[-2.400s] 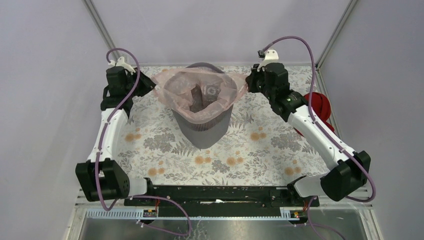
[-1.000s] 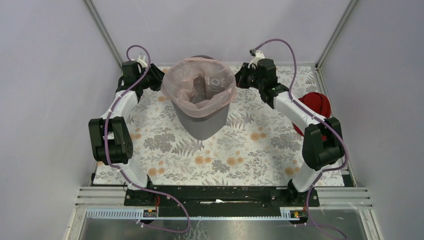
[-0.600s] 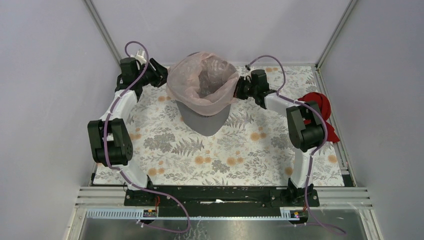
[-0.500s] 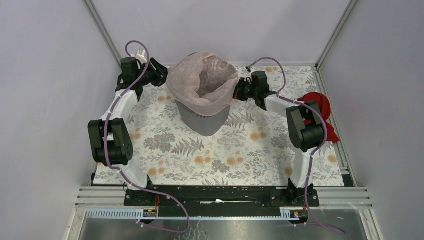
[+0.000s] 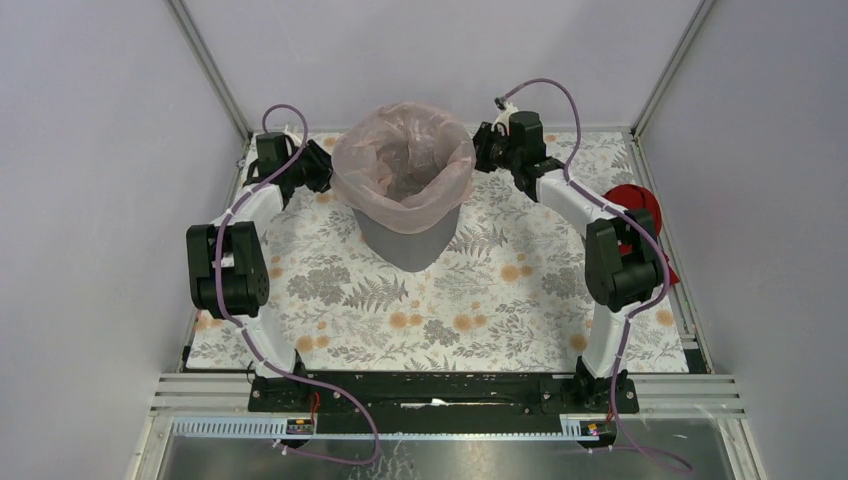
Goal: Put the trash bags into the trash bin
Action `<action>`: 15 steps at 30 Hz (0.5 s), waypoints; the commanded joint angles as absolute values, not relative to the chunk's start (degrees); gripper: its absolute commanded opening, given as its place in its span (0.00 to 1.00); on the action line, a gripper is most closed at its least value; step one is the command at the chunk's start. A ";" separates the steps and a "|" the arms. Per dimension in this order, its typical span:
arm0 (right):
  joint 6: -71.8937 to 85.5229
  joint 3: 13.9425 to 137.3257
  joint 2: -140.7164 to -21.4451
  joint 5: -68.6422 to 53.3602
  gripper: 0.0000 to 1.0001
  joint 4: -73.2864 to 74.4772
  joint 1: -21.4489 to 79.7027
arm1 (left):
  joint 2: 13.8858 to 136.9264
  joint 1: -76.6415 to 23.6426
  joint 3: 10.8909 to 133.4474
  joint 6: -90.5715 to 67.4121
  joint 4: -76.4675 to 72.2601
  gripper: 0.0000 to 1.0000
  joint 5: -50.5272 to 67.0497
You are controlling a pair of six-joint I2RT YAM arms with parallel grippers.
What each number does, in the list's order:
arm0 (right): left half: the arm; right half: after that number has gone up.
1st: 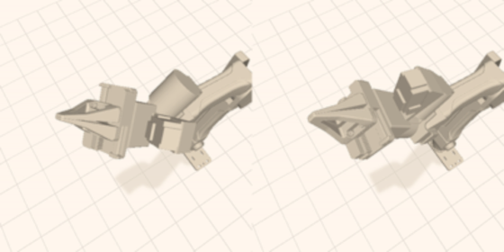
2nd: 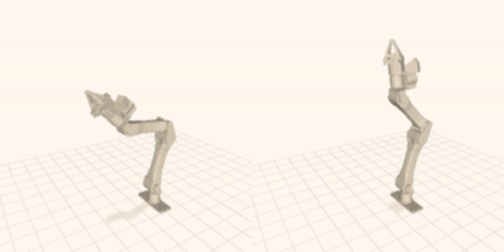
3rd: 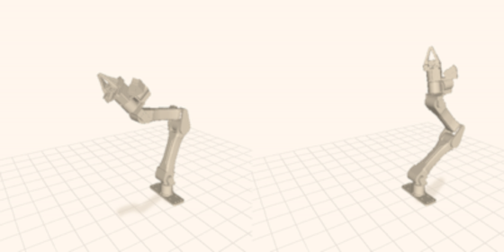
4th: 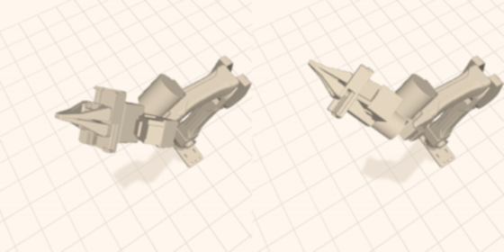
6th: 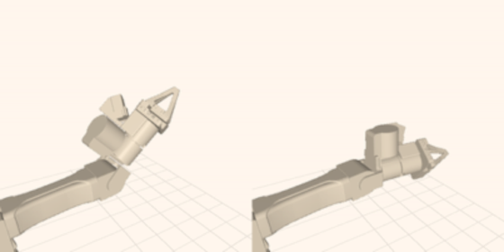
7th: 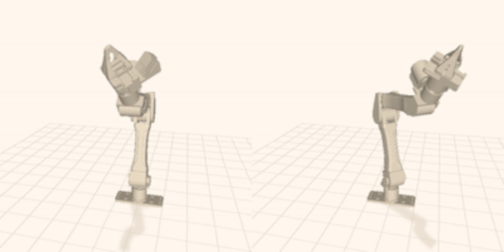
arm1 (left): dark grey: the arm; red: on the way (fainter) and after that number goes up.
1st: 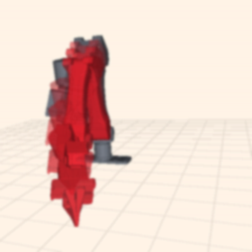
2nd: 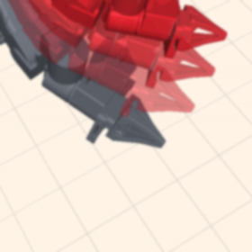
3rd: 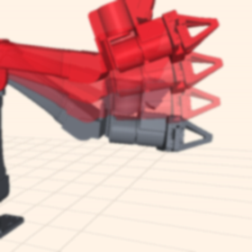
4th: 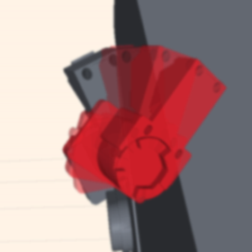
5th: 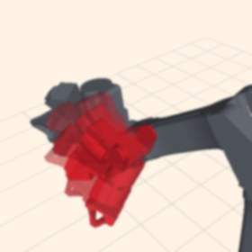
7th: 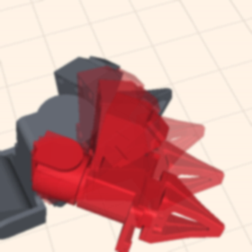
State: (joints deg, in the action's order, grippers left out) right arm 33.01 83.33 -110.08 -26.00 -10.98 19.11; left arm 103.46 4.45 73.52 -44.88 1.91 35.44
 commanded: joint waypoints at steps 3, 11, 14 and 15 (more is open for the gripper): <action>31.85 82.73 -113.13 -25.26 0.00 -11.07 18.99 | 101.54 4.52 71.34 -42.06 3.19 0.38 32.25; 32.47 77.97 -116.46 -26.08 0.02 -12.21 18.84 | 102.20 4.22 69.98 -41.66 4.83 0.40 33.11; 32.13 76.30 -113.99 -26.11 0.03 -12.30 18.83 | 100.80 4.22 69.19 -41.24 5.19 0.42 33.21; 31.82 76.33 -113.15 -26.10 0.04 -11.71 18.81 | 100.47 4.25 69.02 -41.00 5.48 0.42 33.30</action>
State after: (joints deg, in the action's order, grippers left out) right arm 33.06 76.60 -117.21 -26.15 -11.42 19.05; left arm 103.44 4.38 70.26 -42.83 5.19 33.82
